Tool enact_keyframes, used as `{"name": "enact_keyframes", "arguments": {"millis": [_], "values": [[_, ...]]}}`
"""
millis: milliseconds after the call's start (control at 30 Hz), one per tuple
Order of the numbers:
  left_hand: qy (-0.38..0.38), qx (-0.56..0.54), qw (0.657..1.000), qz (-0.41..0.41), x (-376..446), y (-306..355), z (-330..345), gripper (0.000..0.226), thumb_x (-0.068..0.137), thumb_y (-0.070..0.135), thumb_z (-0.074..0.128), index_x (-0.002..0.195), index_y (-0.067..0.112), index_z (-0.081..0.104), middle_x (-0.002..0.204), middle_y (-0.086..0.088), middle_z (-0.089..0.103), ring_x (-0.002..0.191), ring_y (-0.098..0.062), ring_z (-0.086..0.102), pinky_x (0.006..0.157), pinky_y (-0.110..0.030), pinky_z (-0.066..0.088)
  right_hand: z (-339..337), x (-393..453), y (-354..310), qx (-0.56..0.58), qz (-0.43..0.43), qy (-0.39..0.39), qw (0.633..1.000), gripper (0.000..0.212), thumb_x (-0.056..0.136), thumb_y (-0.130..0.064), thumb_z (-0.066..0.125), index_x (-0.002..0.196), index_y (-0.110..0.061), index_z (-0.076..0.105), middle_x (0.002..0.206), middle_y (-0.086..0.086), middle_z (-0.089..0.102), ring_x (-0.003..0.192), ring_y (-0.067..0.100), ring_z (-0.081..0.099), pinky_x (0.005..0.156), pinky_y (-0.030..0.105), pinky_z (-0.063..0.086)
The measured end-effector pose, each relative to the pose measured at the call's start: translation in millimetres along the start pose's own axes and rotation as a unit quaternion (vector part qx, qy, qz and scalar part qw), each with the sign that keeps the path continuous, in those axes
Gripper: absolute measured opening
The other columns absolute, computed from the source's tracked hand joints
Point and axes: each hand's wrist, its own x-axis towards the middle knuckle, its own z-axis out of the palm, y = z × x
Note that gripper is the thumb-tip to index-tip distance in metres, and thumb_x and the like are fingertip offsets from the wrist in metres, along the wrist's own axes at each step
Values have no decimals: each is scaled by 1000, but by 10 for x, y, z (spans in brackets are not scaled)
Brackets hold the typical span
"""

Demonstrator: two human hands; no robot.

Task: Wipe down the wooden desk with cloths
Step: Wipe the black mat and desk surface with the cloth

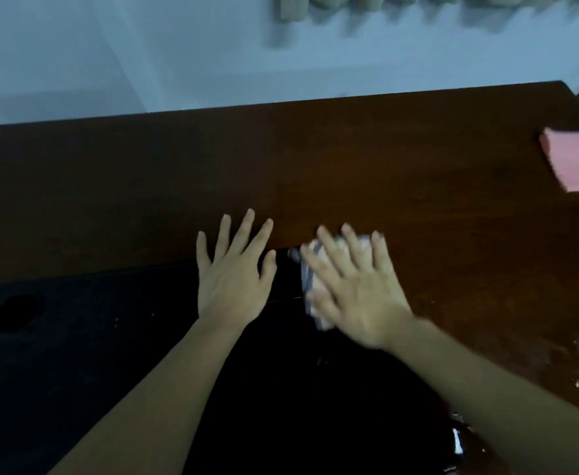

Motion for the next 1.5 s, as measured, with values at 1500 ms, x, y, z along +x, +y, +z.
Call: {"name": "enact_keyframes", "arguments": {"millis": [1500], "values": [[30, 11, 999, 6, -40, -17, 46, 56, 106, 50, 20, 160, 42, 13, 170, 11, 0, 157, -20, -9, 125, -54, -5, 142, -502, -88, 7, -30, 9, 999, 66, 103, -64, 15, 162, -35, 9, 170, 4, 8, 155, 39, 10, 118, 68, 12]]}}
